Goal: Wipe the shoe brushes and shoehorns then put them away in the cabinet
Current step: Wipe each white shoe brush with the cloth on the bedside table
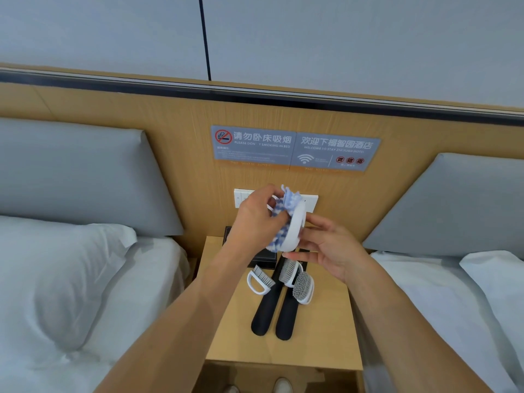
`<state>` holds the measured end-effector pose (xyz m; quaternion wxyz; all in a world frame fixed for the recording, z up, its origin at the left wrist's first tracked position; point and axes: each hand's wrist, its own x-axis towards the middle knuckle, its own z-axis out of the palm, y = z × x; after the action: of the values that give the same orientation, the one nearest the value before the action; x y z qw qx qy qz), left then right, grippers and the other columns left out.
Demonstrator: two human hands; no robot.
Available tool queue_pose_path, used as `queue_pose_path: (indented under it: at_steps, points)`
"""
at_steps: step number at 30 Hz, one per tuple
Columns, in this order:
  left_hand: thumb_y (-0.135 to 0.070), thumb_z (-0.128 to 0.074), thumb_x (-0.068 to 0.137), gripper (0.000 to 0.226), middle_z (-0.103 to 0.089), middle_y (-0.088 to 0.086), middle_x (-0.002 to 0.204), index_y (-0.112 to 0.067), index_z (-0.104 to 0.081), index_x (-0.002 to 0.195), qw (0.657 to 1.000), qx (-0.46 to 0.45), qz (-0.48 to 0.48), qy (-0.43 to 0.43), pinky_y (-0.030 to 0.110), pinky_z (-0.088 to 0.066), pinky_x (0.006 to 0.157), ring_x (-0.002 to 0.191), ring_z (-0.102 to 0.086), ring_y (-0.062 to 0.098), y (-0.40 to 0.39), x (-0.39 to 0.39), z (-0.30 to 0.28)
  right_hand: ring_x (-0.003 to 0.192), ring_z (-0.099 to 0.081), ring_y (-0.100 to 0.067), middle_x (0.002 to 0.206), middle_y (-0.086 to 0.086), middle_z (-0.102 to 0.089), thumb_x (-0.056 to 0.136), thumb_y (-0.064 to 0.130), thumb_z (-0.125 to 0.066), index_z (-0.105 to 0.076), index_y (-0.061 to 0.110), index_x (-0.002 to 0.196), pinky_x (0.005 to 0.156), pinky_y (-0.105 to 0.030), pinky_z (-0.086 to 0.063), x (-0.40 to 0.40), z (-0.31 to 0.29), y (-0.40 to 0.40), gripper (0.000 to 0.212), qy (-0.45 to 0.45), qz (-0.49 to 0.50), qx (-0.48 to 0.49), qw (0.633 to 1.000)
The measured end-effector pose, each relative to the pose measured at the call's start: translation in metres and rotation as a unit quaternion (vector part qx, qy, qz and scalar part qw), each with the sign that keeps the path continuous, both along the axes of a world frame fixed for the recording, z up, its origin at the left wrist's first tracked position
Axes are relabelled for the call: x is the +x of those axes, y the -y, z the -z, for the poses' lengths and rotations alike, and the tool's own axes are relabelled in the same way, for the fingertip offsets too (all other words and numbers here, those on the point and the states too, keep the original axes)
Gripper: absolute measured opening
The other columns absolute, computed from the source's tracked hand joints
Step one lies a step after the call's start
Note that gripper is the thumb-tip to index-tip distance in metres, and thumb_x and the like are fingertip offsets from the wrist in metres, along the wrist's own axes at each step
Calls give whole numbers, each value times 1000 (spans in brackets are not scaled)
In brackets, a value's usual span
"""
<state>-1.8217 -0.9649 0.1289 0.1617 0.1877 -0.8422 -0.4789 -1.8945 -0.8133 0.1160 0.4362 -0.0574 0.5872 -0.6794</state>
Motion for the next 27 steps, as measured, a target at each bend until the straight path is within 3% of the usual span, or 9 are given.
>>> queue_pose_path:
  at_steps: [3, 7, 9, 12, 15, 21, 24, 26, 27]
  points:
    - [-19, -72, 80, 31, -58, -12, 91, -31, -53, 102, 999, -12, 35, 17, 10, -41, 54, 67, -56, 2, 2, 8, 1, 88, -76, -34, 103, -20, -75, 93, -5, -60, -66, 13, 117, 61, -39, -62, -1, 1, -1, 30, 9, 17, 4, 1000]
    - [-16, -75, 78, 37, -60, -10, 90, -31, -52, 102, 994, -25, 96, 44, 22, -53, 60, 71, -59, 6, 8, 23, 3, 86, -76, -34, 105, -21, -75, 94, -6, -60, -62, 20, 116, 59, -40, -62, -3, 1, -5, 34, 8, 29, 11, 1000]
    - [-19, -76, 78, 34, -61, -11, 88, -34, -55, 99, 994, -41, 94, 40, 17, -51, 61, 71, -60, 4, 14, 27, 4, 88, -76, -34, 109, -22, -73, 94, -5, -60, -64, 21, 117, 61, -41, -62, -3, 2, -7, 35, 7, 14, 10, 1000]
    - [-17, -72, 83, 25, -63, -14, 88, -32, -66, 103, 996, -81, 23, -28, 5, -41, 64, 75, -57, -2, 13, 24, 7, 92, -75, -33, 112, -21, -73, 94, -2, -61, -66, 20, 121, 65, -44, -62, -1, 1, -5, 35, 3, -19, 18, 1000]
    - [-6, -68, 85, 27, -63, -7, 97, -17, -72, 110, 989, -103, -20, -100, 4, -39, 70, 80, -56, -1, 7, 17, 3, 97, -73, -36, 113, -20, -73, 95, -1, -61, -66, 17, 122, 71, -47, -62, 1, -1, 3, 33, 7, -18, 14, 1000]
    - [1, -66, 87, 24, -55, -1, 97, -7, -73, 108, 966, -180, 140, -122, 11, -39, 71, 80, -56, 11, 6, 32, 6, 86, -75, -30, 98, -14, -77, 95, -5, -57, -63, 13, 126, 71, -45, -62, -16, -4, 5, 36, -18, 36, 22, 999]
    - [-1, -65, 88, 21, -64, 0, 95, -10, -73, 106, 984, -98, 140, -53, 23, -50, 74, 84, -62, 16, 15, 39, 7, 80, -75, -26, 102, -16, -74, 94, -4, -60, -63, 14, 123, 63, -42, -62, -14, 0, 1, 34, -9, 38, 36, 999]
    - [-3, -60, 93, 17, -72, 8, 96, -9, -71, 105, 990, 118, 62, -52, 32, -55, 80, 87, -68, 19, 18, 42, 3, 86, -73, -28, 108, -18, -68, 93, -3, -62, -62, 17, 119, 63, -43, -62, -14, 2, 0, 33, -16, 53, 39, 998]
    - [-4, -58, 95, 17, -73, 12, 98, -7, -69, 106, 968, 241, 24, -65, 34, -57, 81, 89, -70, 21, 18, 42, 1, 91, -72, -29, 108, -17, -66, 93, -2, -63, -61, 19, 119, 64, -43, -62, -14, 2, 0, 34, -28, 58, 43, 997]
